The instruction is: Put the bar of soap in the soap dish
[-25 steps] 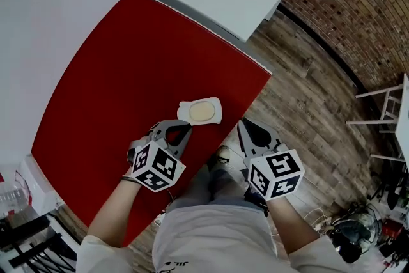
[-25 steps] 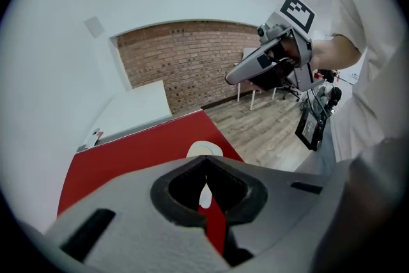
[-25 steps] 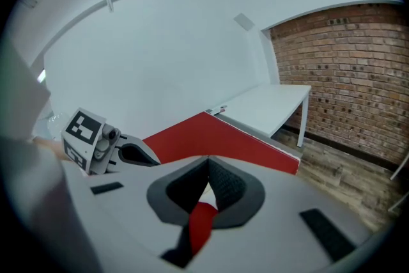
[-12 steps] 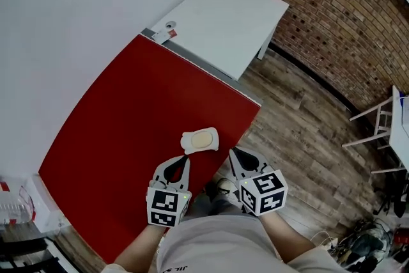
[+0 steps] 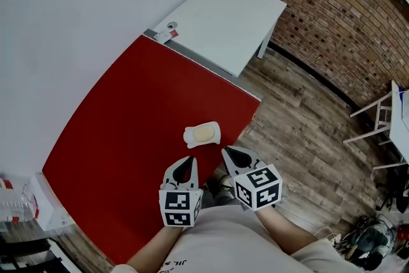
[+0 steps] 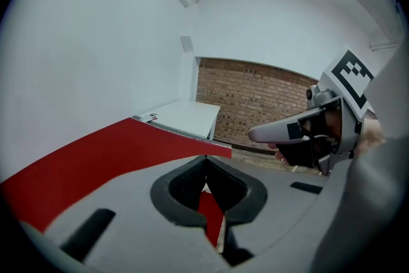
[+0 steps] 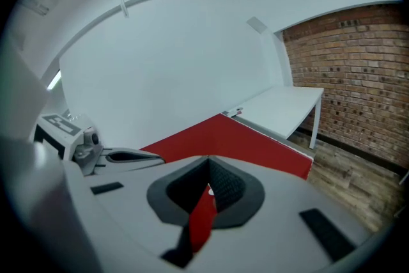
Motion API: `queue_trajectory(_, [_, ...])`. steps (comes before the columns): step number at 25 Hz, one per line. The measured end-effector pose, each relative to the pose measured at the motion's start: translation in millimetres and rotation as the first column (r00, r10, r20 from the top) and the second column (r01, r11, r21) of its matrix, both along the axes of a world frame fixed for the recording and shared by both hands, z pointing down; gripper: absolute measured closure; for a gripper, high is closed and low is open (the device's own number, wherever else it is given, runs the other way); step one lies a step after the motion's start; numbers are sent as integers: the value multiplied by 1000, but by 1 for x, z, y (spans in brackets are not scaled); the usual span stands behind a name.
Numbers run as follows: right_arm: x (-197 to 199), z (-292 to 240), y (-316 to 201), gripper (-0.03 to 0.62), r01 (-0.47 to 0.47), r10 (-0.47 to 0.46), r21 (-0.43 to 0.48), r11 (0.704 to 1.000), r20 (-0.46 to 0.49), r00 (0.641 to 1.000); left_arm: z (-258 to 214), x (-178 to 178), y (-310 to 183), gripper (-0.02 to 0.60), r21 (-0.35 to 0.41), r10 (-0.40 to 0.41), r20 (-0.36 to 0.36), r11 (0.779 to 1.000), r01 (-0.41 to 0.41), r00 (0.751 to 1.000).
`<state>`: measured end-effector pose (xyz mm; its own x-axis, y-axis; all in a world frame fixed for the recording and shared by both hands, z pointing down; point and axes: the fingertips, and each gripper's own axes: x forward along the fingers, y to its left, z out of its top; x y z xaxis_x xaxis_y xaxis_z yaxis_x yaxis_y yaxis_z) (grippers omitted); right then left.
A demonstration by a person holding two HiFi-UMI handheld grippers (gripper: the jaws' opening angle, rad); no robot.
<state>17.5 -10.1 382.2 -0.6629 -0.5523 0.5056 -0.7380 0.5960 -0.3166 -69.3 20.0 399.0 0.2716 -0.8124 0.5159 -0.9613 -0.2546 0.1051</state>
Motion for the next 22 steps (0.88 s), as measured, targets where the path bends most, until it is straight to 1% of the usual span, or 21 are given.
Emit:
queue_trajectory(7, [-2, -3, 6, 591, 17, -16, 23, 1000, -31, 999, -4, 0, 1, 574, 21, 11, 13, 1000, -11, 1000])
queue_trajectory(11, [0, -8, 7, 591, 17, -16, 29, 999, -27, 1000, -4, -1, 2, 574, 22, 7, 8, 1000, -7, 1000])
queue_trajectory(15, [-1, -13, 9, 591, 35, -35, 21, 999, -14, 999, -6, -1, 6, 574, 27, 16, 15, 1000, -16, 1000])
queue_trajectory(22, [15, -23, -1, 591, 1, -1, 40, 999, -13, 1000, -5, 1, 8, 574, 29, 21, 17, 999, -21, 1000])
